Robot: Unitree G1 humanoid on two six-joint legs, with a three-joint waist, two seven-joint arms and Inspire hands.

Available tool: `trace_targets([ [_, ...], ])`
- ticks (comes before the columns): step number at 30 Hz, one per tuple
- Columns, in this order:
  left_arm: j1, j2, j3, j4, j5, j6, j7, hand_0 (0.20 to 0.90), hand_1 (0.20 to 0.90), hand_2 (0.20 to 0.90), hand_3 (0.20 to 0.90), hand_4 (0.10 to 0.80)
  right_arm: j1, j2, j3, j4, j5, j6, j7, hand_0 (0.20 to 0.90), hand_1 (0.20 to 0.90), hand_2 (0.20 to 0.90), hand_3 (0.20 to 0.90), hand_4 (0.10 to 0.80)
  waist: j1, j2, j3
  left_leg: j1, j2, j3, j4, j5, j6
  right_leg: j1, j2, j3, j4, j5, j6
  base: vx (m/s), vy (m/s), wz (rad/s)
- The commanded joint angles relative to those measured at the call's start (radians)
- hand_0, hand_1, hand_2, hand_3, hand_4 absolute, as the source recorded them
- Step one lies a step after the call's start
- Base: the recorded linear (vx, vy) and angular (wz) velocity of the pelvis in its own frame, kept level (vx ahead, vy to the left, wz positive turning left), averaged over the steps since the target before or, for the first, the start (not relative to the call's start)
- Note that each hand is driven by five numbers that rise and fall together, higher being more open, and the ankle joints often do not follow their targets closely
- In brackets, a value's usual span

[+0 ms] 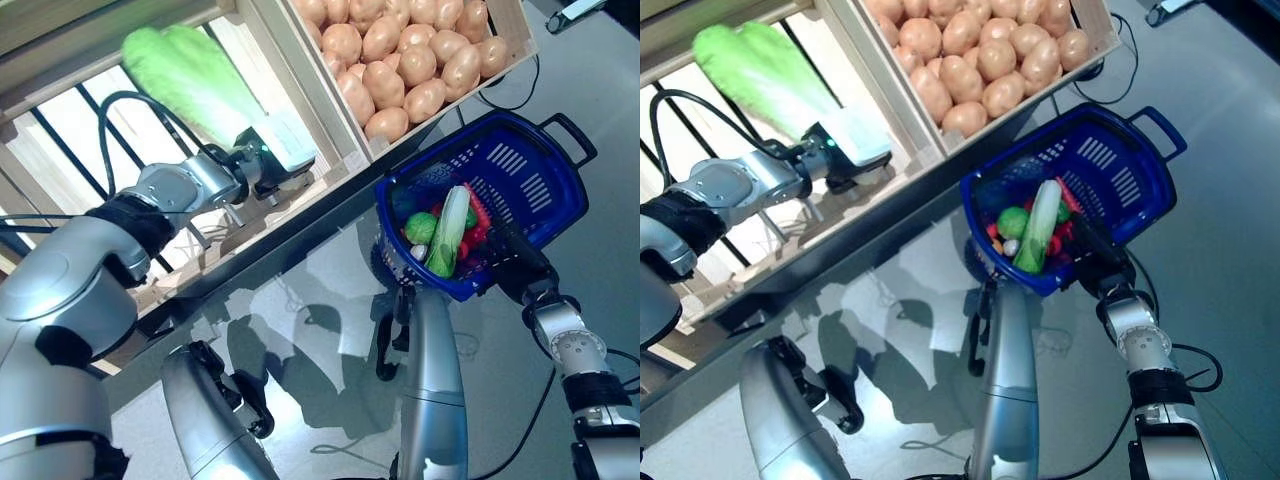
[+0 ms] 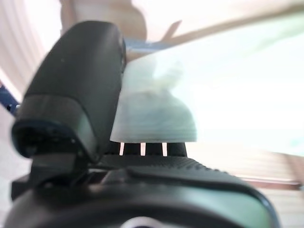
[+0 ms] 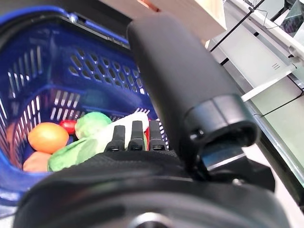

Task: Put vegetables into the basket

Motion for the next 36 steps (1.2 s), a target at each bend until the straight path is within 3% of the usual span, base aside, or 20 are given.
trace_targets([
  [1, -0.020, 0.104, 0.121, 0.038, -0.012, -0.020, 0.125, 0.300, 0.300, 0.300, 0.300, 0.400, -0.030, 0.034, -0.056, -0.092, -0.043, -0.052, -0.007, 0.900, 0.900, 0.900, 0.900, 0.800, -0.014, -0.001, -0.024, -0.002, 0.010, -0.020, -0.127, 0.071, 0.006, 0.102, -0.091, 0.000, -0.127, 0.101, 0.055, 0.068, 0.026, 0.02],
  [9, 0.034, 0.134, 0.158, -0.002, -0.067, -0.071, 0.238, 0.300, 0.300, 0.300, 0.300, 0.400, -0.032, 0.065, -0.011, -0.104, -0.117, -0.044, -0.003, 0.900, 0.900, 0.900, 0.900, 0.800, -0.003, 0.006, -0.067, 0.114, 0.013, 0.023, -0.238, 0.103, 0.020, 0.224, -0.096, -0.030, -0.219, 0.122, 0.062, 0.070, 0.015, 0.01],
  [15, 0.139, 0.142, 0.276, -0.052, -0.204, -0.123, 0.297, 0.300, 0.300, 0.300, 0.300, 0.400, -0.024, 0.112, 0.015, -0.118, -0.176, -0.040, -0.022, 0.900, 0.900, 0.900, 0.900, 0.800, 0.014, 0.016, -0.101, 0.193, 0.003, 0.064, -0.327, 0.131, 0.017, 0.302, -0.086, -0.058, -0.295, 0.135, 0.070, 0.047, 0.023, 0.00],
  [25, 0.314, 0.081, 0.514, -0.126, -0.410, -0.240, 0.323, 0.300, 0.300, 0.300, 0.300, 0.400, -0.048, 0.163, 0.054, -0.105, -0.265, -0.039, -0.027, 0.900, 0.900, 0.900, 0.900, 0.800, 0.051, 0.030, -0.152, 0.342, -0.050, 0.119, -0.511, 0.201, -0.002, 0.457, -0.048, -0.108, -0.464, 0.152, 0.068, 0.031, 0.018, -0.02],
  [30, 0.395, 0.025, 0.635, -0.215, -0.573, -0.286, 0.251, 0.300, 0.300, 0.300, 0.300, 0.400, -0.067, 0.156, 0.109, -0.113, -0.594, -0.092, 0.033, 0.900, 0.900, 0.900, 0.900, 0.800, 0.073, 0.030, -0.172, 0.443, -0.067, 0.124, -0.617, 0.234, -0.016, 0.562, -0.046, -0.126, -0.554, 0.160, 0.067, 0.057, 0.008, 0.00],
  [32, 0.454, -0.003, 0.702, -0.258, -0.660, -0.304, 0.205, 0.300, 0.300, 0.300, 0.300, 0.400, -0.072, 0.139, 0.153, -0.128, -0.792, -0.161, 0.067, 0.900, 0.900, 0.900, 0.900, 0.800, 0.084, 0.028, -0.187, 0.490, -0.072, 0.139, -0.694, 0.282, -0.011, 0.609, -0.046, -0.144, -0.623, 0.197, 0.057, -0.001, 0.010, -0.03],
  [36, 0.553, -0.061, 0.817, -0.315, -0.802, -0.332, 0.119, 0.300, 0.300, 0.300, 0.300, 0.400, -0.081, 0.119, 0.208, -0.179, -1.008, -0.250, 0.126, 0.900, 0.900, 0.900, 0.900, 0.800, 0.098, 0.028, -0.211, 0.596, -0.083, 0.172, -0.811, 0.313, -0.010, 0.711, -0.041, -0.170, -0.722, 0.216, 0.065, 0.012, 0.018, -0.05],
])
